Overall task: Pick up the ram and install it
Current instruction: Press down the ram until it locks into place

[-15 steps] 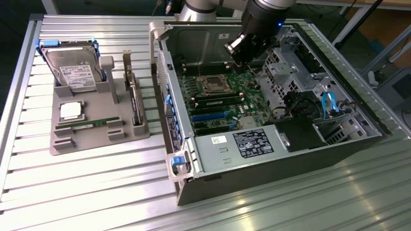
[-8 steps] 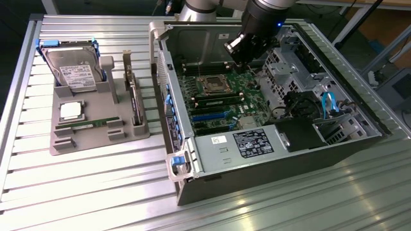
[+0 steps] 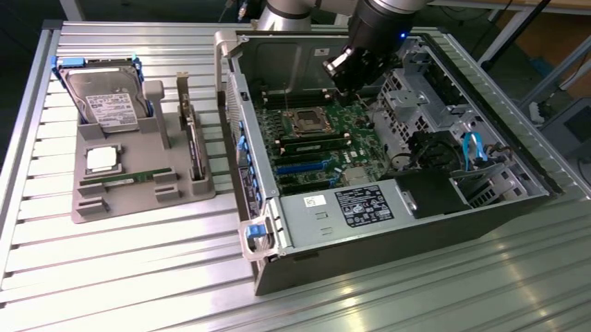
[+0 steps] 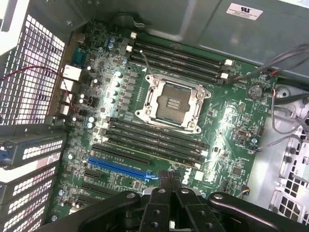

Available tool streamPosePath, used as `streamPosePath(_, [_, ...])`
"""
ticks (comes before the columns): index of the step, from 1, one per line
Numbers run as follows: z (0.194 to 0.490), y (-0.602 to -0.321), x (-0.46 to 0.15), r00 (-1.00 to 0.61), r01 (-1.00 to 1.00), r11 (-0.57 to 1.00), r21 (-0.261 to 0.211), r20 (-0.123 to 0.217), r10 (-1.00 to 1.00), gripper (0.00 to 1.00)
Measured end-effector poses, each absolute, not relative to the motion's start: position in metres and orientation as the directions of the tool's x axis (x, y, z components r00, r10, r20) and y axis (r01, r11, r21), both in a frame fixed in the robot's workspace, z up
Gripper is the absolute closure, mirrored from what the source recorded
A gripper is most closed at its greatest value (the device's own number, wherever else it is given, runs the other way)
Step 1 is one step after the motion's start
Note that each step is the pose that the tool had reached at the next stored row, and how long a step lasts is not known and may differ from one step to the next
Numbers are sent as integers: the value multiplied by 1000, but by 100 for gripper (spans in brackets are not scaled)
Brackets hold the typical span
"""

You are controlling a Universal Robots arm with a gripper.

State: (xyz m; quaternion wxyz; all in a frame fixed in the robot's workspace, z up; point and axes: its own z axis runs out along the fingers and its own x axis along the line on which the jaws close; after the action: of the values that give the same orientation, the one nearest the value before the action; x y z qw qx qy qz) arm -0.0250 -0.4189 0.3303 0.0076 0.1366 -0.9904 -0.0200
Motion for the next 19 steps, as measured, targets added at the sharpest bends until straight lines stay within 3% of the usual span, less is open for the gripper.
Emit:
streamPosePath(16, [330,-419,-25,-993,-113,993,43,9,-114,90])
streamPosePath(19, [330,-419,-24,-993,-113,993,44,22,-114,90])
